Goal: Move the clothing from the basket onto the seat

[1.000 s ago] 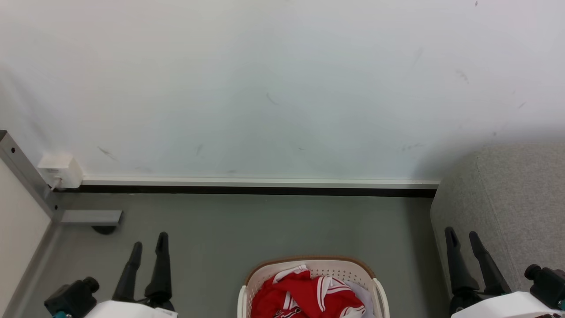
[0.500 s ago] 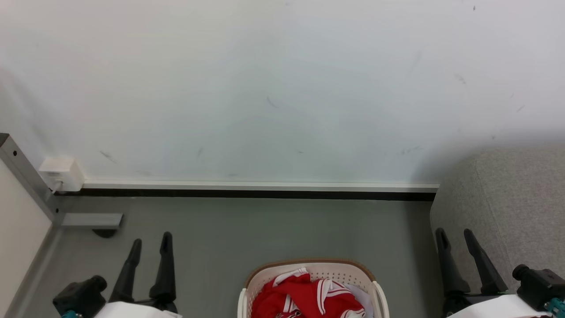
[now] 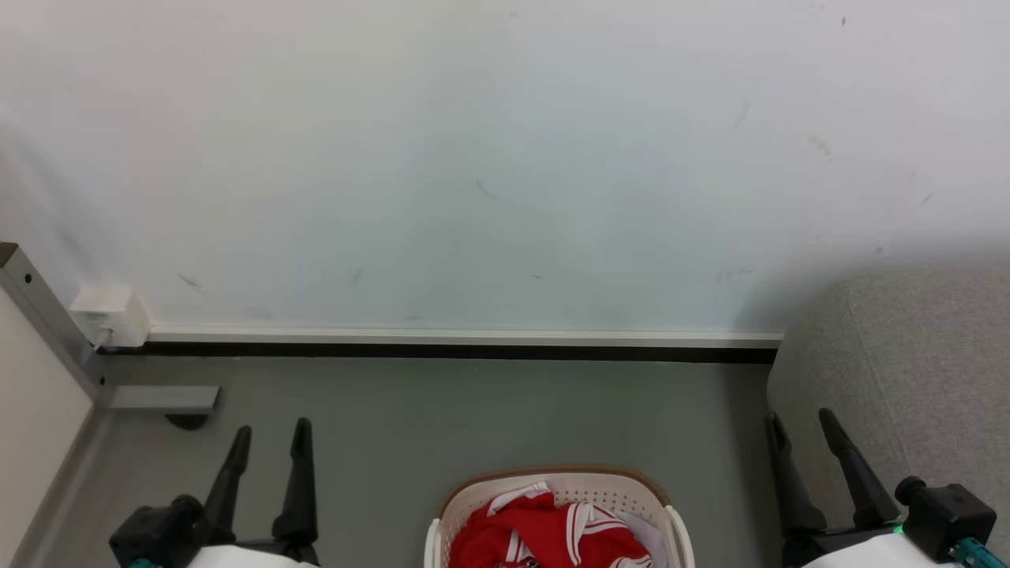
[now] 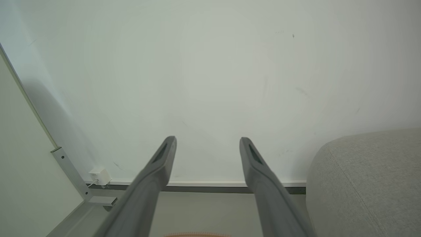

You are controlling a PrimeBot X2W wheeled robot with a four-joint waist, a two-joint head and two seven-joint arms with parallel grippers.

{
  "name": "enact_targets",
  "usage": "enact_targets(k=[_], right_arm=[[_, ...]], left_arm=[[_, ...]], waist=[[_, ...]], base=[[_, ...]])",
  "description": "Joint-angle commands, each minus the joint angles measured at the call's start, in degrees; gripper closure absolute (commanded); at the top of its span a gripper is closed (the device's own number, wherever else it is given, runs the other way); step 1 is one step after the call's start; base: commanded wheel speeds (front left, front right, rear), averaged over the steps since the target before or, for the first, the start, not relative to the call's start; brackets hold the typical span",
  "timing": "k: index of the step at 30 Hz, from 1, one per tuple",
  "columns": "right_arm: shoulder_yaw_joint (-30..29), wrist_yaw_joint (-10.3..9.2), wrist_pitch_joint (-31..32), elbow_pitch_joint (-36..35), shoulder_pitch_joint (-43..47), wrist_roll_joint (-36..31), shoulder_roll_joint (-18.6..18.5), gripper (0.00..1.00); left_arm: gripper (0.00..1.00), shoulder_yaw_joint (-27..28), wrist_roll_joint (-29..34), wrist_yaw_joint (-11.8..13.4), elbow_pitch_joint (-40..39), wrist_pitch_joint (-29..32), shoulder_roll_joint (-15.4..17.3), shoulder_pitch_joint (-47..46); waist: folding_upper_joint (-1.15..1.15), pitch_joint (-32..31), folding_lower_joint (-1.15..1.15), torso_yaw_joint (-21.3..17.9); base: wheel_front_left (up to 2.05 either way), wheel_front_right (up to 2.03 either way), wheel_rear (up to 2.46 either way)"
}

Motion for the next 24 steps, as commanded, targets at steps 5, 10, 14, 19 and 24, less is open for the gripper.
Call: enact_targets(k=[5,10,14,19,24], right_arm=[[0.5,-0.11,-1.1,-0.2,-0.4,-3.1,0.0,0.00],[0.9,-0.11,-1.7,-0.1,-0.4,-4.9,0.1,0.00],[1.3,-0.12,-2.1,0.0,-0.4,-6.2,0.1,0.00],[1.7,-0.12,-2.7,0.1,-0.6,-8.1,0.1,0.00],[2.3,-0.13,-3.2,0.3,-0.5,-9.5,0.1,0.00]], left_arm=[[0.00,-0.1,3.9,0.2,-0.5,-1.1,0.6,0.5],[0.00,-0.2,6.3,0.2,-0.5,-1.7,0.5,0.7],[0.00,-0.3,7.9,0.2,-0.5,-2.2,0.5,0.7],[0.00,-0.3,9.9,0.3,-0.6,-2.8,0.4,0.8],[0.00,-0.4,12.2,0.4,-0.7,-3.1,0.4,1.1]], waist=[[0.00,-0.3,0.00,0.0],[0.00,-0.5,0.00,0.0],[0.00,-0.6,0.00,0.0],[0.00,-0.8,0.00,0.0],[0.00,-0.9,0.00,0.0]], base=[[0.00,0.00,0.00],[0.00,0.00,0.00],[0.00,0.00,0.00],[0.00,0.00,0.00],[0.00,0.00,0.00]])
